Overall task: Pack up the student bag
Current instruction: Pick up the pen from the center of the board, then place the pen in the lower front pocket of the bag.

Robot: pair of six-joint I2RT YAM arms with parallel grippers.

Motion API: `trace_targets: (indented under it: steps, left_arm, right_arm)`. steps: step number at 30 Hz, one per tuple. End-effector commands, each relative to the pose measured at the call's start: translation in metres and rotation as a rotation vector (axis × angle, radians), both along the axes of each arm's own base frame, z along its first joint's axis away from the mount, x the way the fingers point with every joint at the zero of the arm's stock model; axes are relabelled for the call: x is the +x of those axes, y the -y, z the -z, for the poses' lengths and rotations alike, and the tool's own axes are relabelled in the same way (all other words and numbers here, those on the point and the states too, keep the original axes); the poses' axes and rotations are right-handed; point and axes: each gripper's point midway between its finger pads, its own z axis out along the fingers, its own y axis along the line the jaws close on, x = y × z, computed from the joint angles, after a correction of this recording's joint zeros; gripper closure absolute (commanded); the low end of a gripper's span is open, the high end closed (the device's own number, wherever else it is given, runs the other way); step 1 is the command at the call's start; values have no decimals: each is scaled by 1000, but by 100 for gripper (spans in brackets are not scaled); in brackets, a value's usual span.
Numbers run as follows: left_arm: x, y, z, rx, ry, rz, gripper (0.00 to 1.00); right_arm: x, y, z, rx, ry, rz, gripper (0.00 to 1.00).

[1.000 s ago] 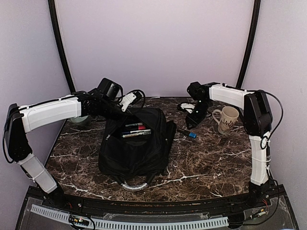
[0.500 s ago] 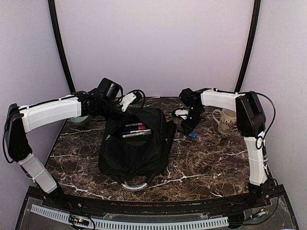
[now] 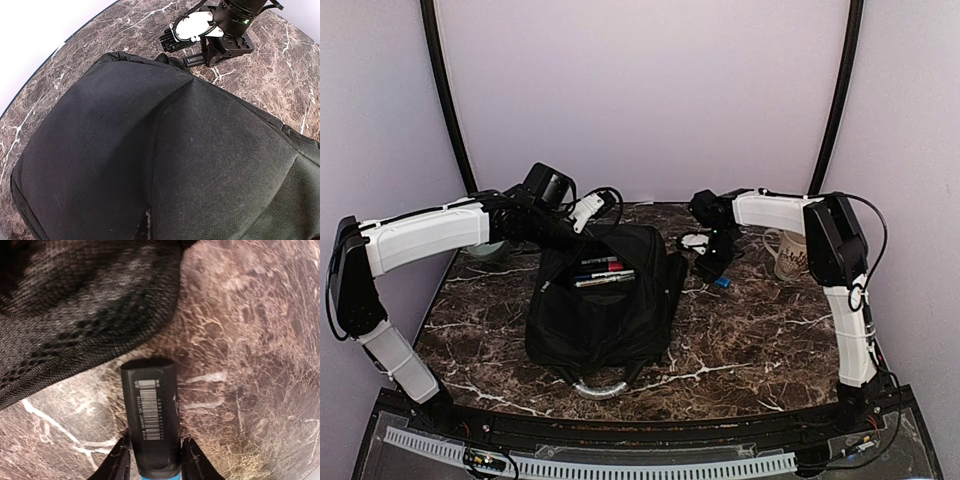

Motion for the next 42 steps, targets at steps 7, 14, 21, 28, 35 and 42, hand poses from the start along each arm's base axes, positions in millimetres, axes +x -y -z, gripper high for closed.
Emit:
trace_targets:
  steps: [7,14,21,28,35,42]
  left_arm:
    - [14,3,-40,-82,97,-16,100]
    - [14,4,-40,-87,94,-17,100]
    - [13,7,-40,-108,83,-11,100]
    - [12,12,-35,-118,58,-2,100]
    - [14,11,-31,-107,57,-10,100]
    - [13,10,-38,-120,68,-10,100]
  right_arm:
    - [-4,-3,3,-9,-19,-2,75]
    - [13,14,-68,7,173,27,81]
    - [-28,-10,-166,284,249,-88,81]
    - [-120,-50,-239,583,189,-400,77]
    - [-187,-90,-264,614,166,-648,76]
    - [-235,-157,-251,534,133,-863,77]
